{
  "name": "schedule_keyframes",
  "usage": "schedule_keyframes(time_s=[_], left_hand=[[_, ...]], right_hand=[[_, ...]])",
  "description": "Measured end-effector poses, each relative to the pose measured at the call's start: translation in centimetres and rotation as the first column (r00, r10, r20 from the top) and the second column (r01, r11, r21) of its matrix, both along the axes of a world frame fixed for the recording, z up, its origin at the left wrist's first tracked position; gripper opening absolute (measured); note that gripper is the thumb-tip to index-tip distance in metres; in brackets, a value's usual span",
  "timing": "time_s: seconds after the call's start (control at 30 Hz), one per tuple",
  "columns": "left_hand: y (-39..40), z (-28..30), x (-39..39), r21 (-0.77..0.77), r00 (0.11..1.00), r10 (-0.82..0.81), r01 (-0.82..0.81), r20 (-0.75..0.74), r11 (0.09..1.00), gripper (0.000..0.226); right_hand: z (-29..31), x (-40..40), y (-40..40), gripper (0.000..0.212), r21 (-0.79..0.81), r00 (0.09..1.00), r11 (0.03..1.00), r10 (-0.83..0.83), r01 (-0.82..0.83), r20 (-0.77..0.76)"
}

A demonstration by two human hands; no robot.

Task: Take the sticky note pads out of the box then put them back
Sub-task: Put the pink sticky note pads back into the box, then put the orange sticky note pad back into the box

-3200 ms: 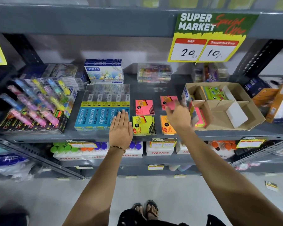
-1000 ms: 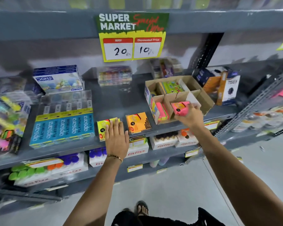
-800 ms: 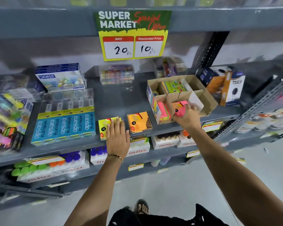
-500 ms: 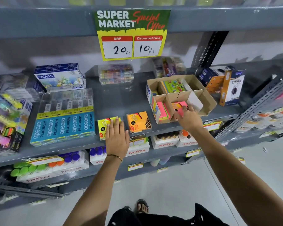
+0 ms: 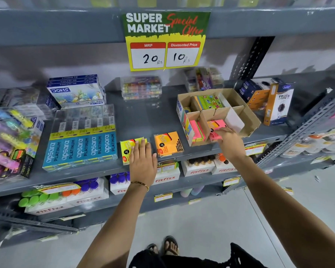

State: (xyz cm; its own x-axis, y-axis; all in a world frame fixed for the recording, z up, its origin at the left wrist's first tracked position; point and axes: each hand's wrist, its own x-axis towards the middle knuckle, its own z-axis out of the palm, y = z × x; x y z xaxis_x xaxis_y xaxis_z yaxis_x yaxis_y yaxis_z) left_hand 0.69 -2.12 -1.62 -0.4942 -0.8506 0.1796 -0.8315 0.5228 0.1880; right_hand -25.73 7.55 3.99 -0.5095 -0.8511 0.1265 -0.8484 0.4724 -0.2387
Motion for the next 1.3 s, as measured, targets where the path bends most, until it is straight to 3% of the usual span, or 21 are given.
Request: schedule_keyframes(time_s=[0.1, 0.17, 0.27, 0.4, 0.47, 1.0, 1.2, 1.3], left_hand=[[0.0, 0.3, 0.1, 0.016, 1.0, -0.014, 0.015, -0.015, 1.0, 0.059], [0.0, 0.1, 0.1, 0.026, 0.999, -0.019, 0.02, -0.043, 0.999, 0.059], [-0.3, 0.0, 0.1, 0.054, 0.989, -0.015, 0.023, -0.15, 0.998, 0.046], [-0.6, 0.1, 0.4, 0.058, 0.988, -0.028, 0.037, -0.153, 0.998, 0.044], [-0.6, 0.1, 0.5, 0.059, 0.985, -0.033, 0.043, -0.168, 0.997, 0.044], [-1.0, -0.5, 0.7, 0.046, 0.991, -0.05, 0.056, -0.122, 0.997, 0.046], [-0.8, -0.1, 0.6, 0.034, 0.991, -0.066, 0.071, -0.117, 0.997, 0.045], [-0.6, 0.0, 0.7, -0.005, 0.996, -0.078, 0.077, -0.046, 0.997, 0.047]], right_hand=[[0.8, 3.8, 0.5, 0.032, -0.37, 0.979, 0.914, -0.108, 0.165, 0.171], [1.0, 8.5, 0.4, 0.026, -0.504, 0.973, 0.853, -0.015, 0.132, 0.229], [-0.1, 14.1, -1.2, 0.028, -0.402, 0.965, 0.915, 0.126, -0.024, 0.23], [-2.2, 15.8, -3.5, 0.069, -0.034, 0.962, 0.999, -0.003, 0.013, 0.273], [-2.7, 15.8, -4.0, 0.078, 0.055, 0.965, 0.998, -0.048, 0.035, 0.259], [-2.0, 17.5, -5.2, 0.078, 0.04, 0.978, 0.991, -0.131, 0.126, 0.164], [-1.2, 16.5, -5.5, 0.073, 0.013, 0.961, 0.988, -0.153, 0.154, 0.231], [-0.6, 15.7, -4.4, 0.07, -0.053, 0.95, 0.987, -0.132, 0.153, 0.284]])
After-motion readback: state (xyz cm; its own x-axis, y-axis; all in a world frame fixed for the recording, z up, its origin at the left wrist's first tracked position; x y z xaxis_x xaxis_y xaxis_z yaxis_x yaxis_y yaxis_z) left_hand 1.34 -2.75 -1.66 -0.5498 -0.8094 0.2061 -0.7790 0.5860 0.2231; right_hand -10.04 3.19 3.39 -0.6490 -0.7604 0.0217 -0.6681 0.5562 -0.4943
